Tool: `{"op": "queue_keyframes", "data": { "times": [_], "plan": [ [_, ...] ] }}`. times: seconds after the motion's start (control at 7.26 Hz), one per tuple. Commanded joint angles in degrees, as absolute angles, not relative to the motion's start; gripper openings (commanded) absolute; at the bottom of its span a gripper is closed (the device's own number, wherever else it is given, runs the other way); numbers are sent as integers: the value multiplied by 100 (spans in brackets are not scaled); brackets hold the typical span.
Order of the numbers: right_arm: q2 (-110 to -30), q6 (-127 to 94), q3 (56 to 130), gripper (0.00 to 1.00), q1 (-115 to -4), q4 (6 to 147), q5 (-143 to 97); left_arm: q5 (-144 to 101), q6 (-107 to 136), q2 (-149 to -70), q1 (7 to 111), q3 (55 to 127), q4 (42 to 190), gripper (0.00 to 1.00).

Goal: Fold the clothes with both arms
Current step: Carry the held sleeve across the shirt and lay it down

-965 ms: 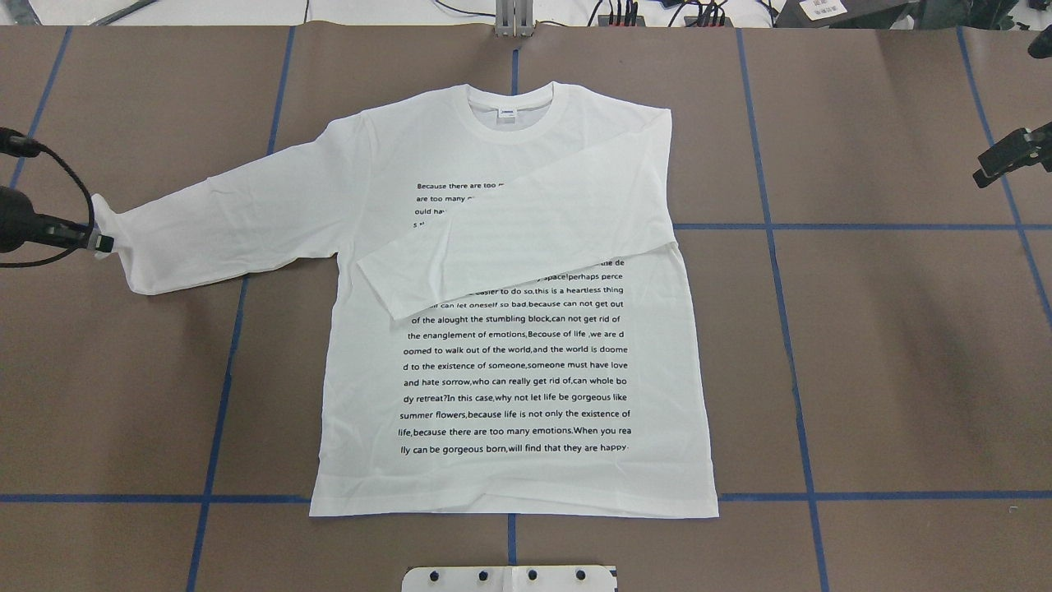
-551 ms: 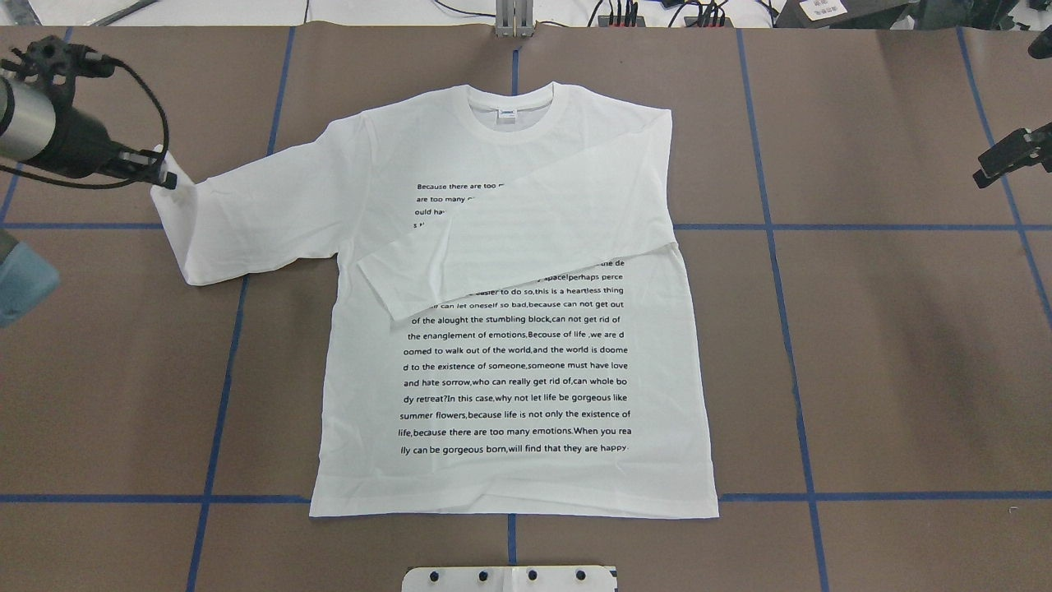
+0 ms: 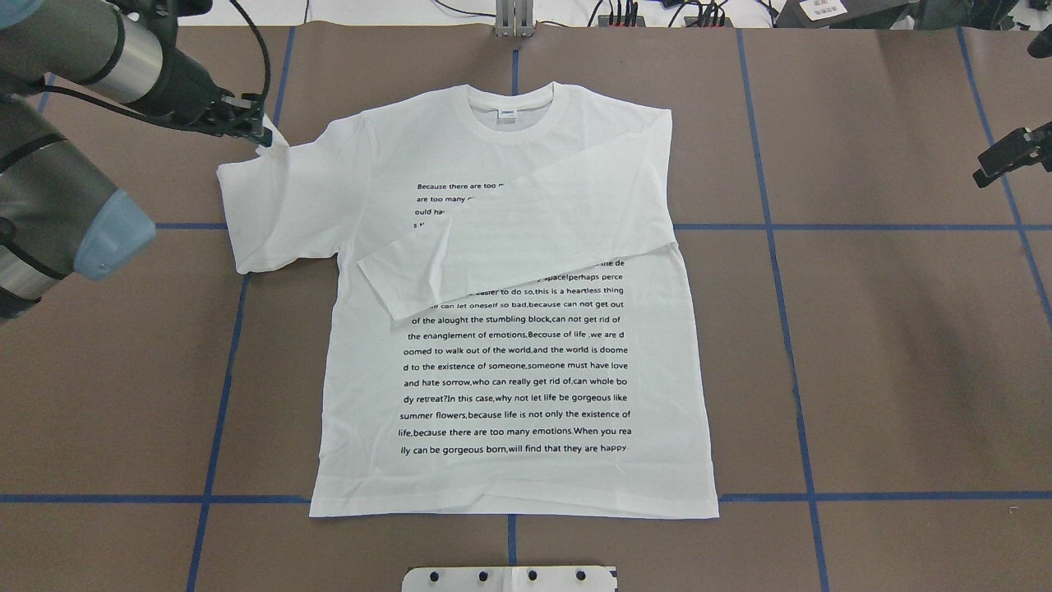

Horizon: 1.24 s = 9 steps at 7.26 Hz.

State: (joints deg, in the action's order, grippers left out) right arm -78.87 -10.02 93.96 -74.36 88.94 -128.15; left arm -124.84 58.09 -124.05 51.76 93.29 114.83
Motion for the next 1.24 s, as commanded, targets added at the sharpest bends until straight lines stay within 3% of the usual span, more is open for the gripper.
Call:
{"op": "queue_keyframes", "data": {
  "times": [0.0, 1.1],
  "plan": [
    [-7884, -1011, 9396, 100, -7436, 8895, -12814, -12463, 5889, -12787, 4817, 9212, 11679, 0],
    [-7875, -1063, 9396, 100, -7436, 8895, -12902, -11454, 6319, -14018, 3333, 7393, 13332, 0]
  ]
}}
